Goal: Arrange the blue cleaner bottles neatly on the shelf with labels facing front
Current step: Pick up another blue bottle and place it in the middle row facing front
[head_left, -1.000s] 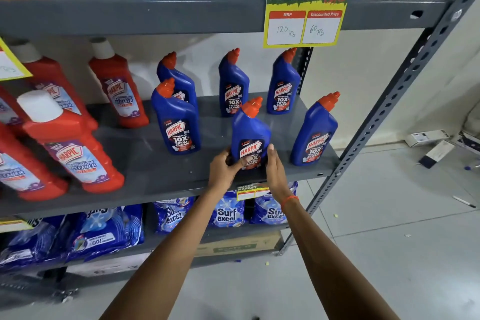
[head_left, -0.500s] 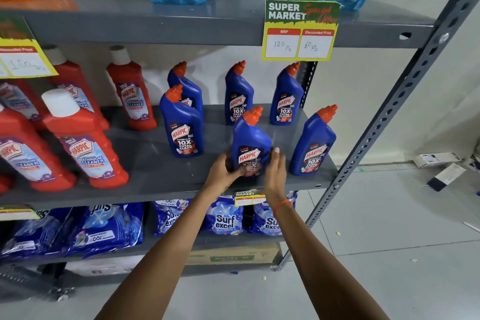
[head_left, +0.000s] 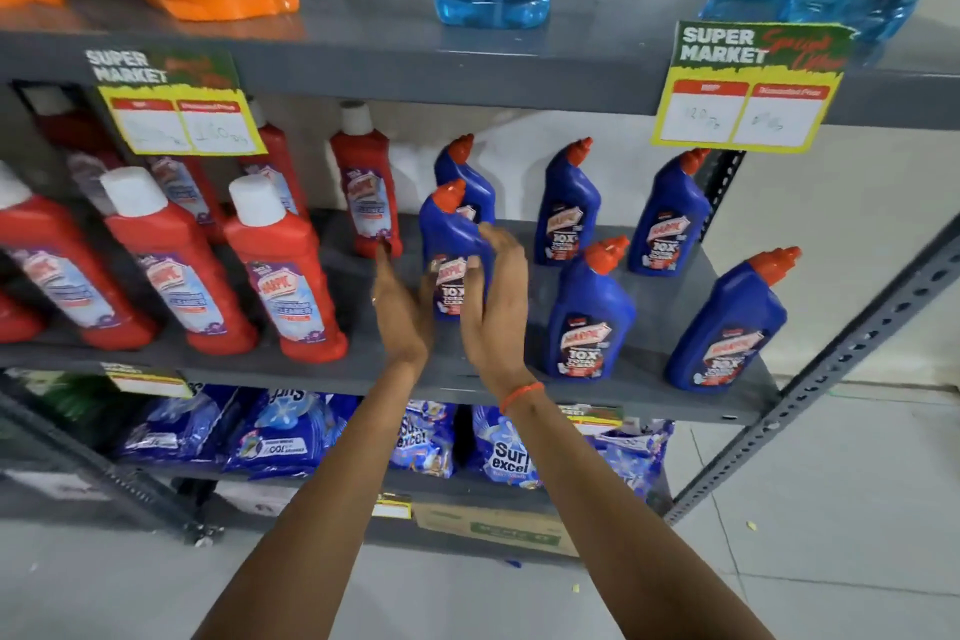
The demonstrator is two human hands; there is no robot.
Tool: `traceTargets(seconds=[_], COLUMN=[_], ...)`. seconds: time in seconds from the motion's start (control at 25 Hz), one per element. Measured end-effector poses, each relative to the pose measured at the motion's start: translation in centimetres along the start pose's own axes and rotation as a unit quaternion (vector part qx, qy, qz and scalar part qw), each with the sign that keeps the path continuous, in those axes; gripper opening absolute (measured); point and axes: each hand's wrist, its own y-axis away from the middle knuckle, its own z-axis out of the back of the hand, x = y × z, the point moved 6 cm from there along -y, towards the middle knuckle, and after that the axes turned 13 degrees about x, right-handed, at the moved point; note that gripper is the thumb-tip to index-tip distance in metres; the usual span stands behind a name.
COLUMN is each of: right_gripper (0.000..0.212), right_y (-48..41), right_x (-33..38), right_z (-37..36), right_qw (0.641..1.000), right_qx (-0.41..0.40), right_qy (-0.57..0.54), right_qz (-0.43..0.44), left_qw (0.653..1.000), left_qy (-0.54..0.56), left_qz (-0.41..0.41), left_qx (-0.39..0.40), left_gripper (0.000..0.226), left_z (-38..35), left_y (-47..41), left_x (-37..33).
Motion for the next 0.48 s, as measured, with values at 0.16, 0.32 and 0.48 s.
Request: traceTargets(seconds=[0.16,0.32,0.48], right_gripper=[0.052,0.047,0.044], right_y=[-0.4,-1.0,-1.3], right_x=[-7.1,-10.6,-11.8], right_z=[-3.4,-4.3,-4.2], right_qw=[0.981,0.964,0.942], right_qx=[0.039,0.078,0.129], right_qy=[-0.024,-0.022,-0.090], right_qz=[-0.190,-0.252,-0.295], left_qw=[0.976,0.957,0.948], left_qy=[-0.012,0.043,0.066], left_qz=[0.144,0.164,0.164], left_qx=[0.163,0.236,0.264], left_gripper=[0.042,0.041,0.045], left_z=[-1.2,-1.8,-1.9], left_y=[-1.2,-1.2,-0.7], left_x=[5.0,5.1,5.9])
